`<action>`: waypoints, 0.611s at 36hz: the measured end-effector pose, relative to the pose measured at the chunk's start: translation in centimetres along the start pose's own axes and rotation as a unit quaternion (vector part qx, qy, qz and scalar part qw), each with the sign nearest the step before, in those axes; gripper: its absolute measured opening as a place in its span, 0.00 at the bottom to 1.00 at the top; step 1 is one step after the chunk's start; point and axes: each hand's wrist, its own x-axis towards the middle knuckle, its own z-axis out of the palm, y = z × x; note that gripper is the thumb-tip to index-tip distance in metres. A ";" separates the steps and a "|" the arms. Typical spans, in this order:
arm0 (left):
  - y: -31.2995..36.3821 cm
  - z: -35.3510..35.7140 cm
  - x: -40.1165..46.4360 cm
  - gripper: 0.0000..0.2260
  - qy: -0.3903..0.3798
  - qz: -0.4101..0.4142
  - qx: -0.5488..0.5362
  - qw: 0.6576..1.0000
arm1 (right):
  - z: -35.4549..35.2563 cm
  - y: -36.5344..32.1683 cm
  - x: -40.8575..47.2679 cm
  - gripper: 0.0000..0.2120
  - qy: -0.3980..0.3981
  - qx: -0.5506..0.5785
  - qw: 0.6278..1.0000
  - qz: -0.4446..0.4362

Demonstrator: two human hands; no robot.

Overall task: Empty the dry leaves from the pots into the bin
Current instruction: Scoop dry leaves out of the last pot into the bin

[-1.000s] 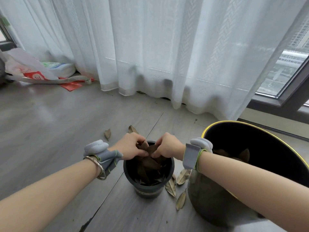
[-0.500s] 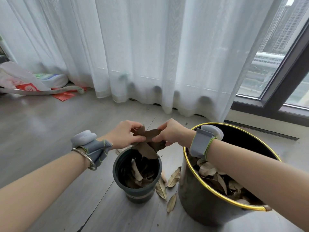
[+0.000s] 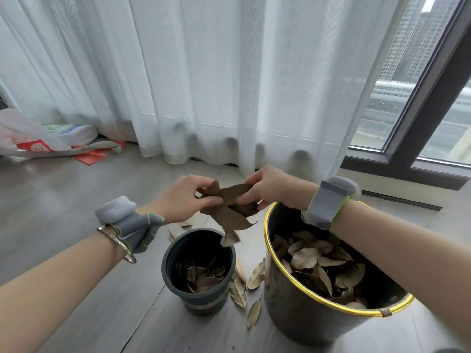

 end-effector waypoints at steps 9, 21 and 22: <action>7.9 1.5 3.4 0.06 -0.033 0.058 -0.139 0.988 | -9.0 0.4 -4.9 0.08 -0.015 0.029 0.998 0.051; 12.6 12.4 5.1 0.06 -0.178 0.118 -0.018 0.977 | -11.7 10.7 -9.1 0.06 -0.097 -0.056 0.971 0.211; 12.8 13.3 5.1 0.04 -0.191 0.118 -0.006 0.975 | -11.4 11.3 -9.5 0.06 -0.098 -0.073 0.968 0.218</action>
